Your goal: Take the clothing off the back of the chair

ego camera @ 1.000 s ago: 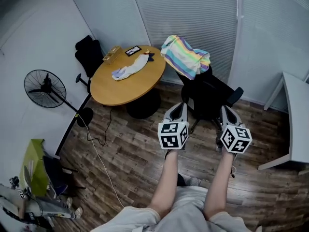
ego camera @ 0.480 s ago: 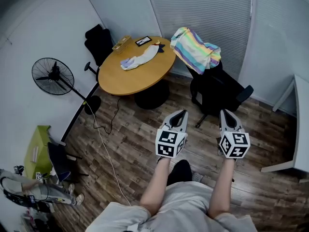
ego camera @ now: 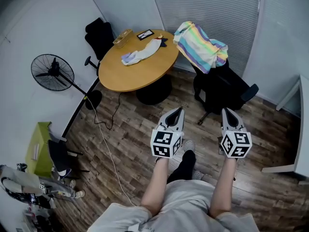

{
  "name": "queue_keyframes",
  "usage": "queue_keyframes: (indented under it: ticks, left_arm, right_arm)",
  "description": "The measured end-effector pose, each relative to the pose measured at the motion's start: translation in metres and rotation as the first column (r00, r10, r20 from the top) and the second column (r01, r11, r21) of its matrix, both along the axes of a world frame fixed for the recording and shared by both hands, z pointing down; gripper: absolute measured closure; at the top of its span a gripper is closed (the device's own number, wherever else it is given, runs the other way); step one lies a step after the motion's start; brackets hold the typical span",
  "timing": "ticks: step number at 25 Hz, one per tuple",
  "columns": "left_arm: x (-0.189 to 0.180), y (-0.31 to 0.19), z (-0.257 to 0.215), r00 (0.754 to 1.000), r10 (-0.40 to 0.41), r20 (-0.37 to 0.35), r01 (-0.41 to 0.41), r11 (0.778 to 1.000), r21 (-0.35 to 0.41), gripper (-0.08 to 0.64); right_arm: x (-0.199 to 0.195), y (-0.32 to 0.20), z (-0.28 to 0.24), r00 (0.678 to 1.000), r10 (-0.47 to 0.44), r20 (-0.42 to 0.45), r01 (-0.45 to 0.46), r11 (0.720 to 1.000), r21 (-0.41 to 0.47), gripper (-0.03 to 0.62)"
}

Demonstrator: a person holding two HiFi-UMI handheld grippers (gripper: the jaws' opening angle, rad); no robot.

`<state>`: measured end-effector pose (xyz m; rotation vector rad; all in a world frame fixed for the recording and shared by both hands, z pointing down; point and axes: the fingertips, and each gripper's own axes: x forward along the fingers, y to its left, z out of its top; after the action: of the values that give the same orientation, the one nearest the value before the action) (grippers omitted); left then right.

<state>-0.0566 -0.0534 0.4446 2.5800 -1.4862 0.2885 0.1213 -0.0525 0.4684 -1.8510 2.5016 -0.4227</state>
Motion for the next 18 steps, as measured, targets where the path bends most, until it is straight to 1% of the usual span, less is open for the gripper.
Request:
queue_keyframes:
  ticks: [4, 6, 9, 12, 18]
  left_arm:
    - [0.002, -0.031, -0.001, 1.000, -0.007, -0.026, 0.007, 1.000, -0.003, 0.529]
    - [0.005, -0.047, -0.003, 0.999, -0.004, -0.039, 0.004, 1.000, -0.001, 0.529]
    - [0.010, -0.075, -0.004, 0.999, 0.010, -0.036, -0.010, 1.000, -0.002, 0.529]
    - [0.013, -0.106, -0.007, 0.999, 0.016, -0.038, -0.017, 1.000, -0.001, 0.529]
    - [0.016, -0.173, -0.014, 0.998, 0.027, -0.052, -0.026, 1.000, 0.009, 0.529]
  right_arm:
    - [0.008, -0.025, -0.006, 1.000, 0.010, -0.010, -0.010, 1.000, 0.006, 0.568]
    - [0.017, -0.040, -0.011, 1.000, 0.026, 0.004, -0.026, 1.000, 0.013, 0.568]
    - [0.032, -0.066, -0.016, 0.997, 0.061, 0.036, -0.062, 0.998, 0.024, 0.568]
    - [0.046, -0.094, -0.020, 0.995, 0.091, 0.049, -0.093, 0.995, 0.038, 0.567]
    - [0.051, -0.155, -0.036, 0.995, 0.091, 0.038, -0.094, 0.993, 0.076, 0.566]
